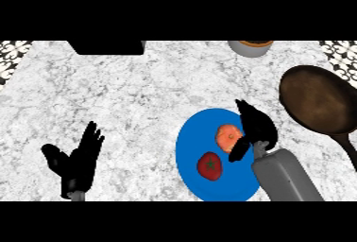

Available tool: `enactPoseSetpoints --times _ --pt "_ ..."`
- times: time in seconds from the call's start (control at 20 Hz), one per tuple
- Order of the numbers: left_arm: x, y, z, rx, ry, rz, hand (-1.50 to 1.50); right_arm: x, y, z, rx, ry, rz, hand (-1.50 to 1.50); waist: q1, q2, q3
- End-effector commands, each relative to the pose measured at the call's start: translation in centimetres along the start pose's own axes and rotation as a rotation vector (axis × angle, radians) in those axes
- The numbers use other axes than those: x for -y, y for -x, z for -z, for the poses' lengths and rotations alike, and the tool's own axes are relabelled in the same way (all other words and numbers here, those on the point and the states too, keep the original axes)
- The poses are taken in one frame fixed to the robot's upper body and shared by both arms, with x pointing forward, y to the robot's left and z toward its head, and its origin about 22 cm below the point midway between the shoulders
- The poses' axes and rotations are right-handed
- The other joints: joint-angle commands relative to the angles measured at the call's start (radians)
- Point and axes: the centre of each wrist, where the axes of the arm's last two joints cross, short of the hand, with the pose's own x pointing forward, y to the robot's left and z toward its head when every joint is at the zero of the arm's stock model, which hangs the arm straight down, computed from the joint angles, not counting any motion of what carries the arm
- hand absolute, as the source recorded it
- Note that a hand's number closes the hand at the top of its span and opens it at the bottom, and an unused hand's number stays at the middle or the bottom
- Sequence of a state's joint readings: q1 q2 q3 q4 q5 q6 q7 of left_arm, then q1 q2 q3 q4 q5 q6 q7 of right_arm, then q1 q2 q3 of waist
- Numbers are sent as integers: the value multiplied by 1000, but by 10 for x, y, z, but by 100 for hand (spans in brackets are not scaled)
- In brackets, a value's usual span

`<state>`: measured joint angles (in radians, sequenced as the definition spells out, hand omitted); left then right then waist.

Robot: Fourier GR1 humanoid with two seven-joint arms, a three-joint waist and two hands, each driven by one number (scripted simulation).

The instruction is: Pick the squash from the plate and place it in the pan

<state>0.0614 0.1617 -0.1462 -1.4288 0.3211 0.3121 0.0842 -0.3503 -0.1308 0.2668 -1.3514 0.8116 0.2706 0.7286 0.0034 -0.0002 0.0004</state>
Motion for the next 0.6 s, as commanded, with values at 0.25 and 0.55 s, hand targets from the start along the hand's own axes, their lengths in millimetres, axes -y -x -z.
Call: enactPoseSetpoints --times 0.25,0.55 --pt "0 1 8 -8 -8 4 0 -49 21 0 159 2 -49 150 -4 1 0" --pt "-16 1 -3 -12 -6 6 0 -39 11 5 165 62 -35 150 -1 0 0"
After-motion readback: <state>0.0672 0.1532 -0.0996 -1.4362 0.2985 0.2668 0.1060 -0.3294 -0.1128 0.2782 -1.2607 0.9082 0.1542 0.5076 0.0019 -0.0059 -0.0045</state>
